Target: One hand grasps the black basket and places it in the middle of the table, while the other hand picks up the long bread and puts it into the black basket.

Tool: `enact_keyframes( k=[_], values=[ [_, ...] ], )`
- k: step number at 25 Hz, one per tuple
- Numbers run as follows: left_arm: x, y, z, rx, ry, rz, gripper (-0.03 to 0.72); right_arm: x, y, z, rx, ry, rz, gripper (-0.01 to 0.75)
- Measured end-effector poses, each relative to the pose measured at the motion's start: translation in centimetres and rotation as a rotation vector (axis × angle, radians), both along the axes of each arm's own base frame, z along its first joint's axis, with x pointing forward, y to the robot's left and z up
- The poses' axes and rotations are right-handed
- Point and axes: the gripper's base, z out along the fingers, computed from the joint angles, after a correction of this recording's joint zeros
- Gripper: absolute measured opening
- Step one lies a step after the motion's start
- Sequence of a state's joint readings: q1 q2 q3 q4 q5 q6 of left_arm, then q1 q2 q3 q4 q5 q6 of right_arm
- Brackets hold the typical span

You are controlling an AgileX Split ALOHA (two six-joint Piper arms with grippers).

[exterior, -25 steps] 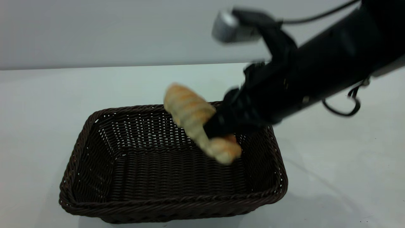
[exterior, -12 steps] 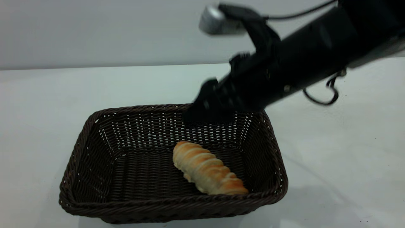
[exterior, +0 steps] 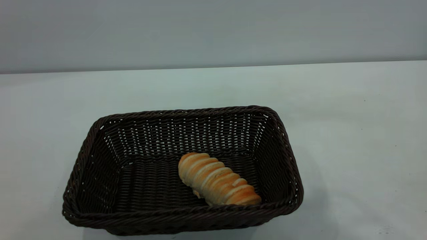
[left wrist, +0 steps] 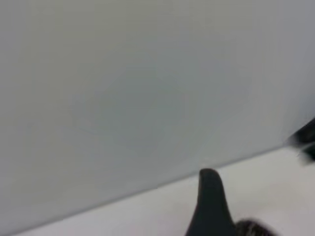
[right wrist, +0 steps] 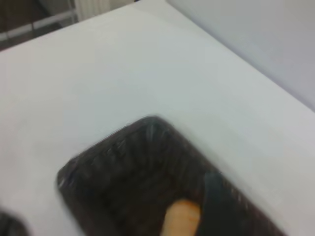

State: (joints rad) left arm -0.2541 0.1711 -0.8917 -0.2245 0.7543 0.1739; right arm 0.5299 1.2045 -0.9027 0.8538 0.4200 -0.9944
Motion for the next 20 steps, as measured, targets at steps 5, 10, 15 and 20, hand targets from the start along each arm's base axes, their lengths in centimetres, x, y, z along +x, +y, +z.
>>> enact_keyframes(
  k=[5, 10, 15, 20],
  values=[
    [0.3, 1.0, -0.9, 0.036, 0.095, 0.117, 0.594, -4.7, -4.3, 1.1, -0.206, 0.17, -0.117, 0.477],
    [0.2, 2.4, -2.2, 0.064, 0.243, 0.271, 0.594, -9.2, -8.1, 1.5, -0.273, 0.228, -0.242, 0.461],
    [0.0, 3.3, -3.5, 0.071, 0.382, 0.38, 0.594, -13.5, -10.5, -0.7, -0.251, 0.245, -0.254, 0.427],
    [0.6, 3.3, -5.7, 0.088, 0.459, 0.398, 0.594, -16.3, -12.2, -4.8, -0.248, 0.245, -0.256, 0.424]
  ],
)
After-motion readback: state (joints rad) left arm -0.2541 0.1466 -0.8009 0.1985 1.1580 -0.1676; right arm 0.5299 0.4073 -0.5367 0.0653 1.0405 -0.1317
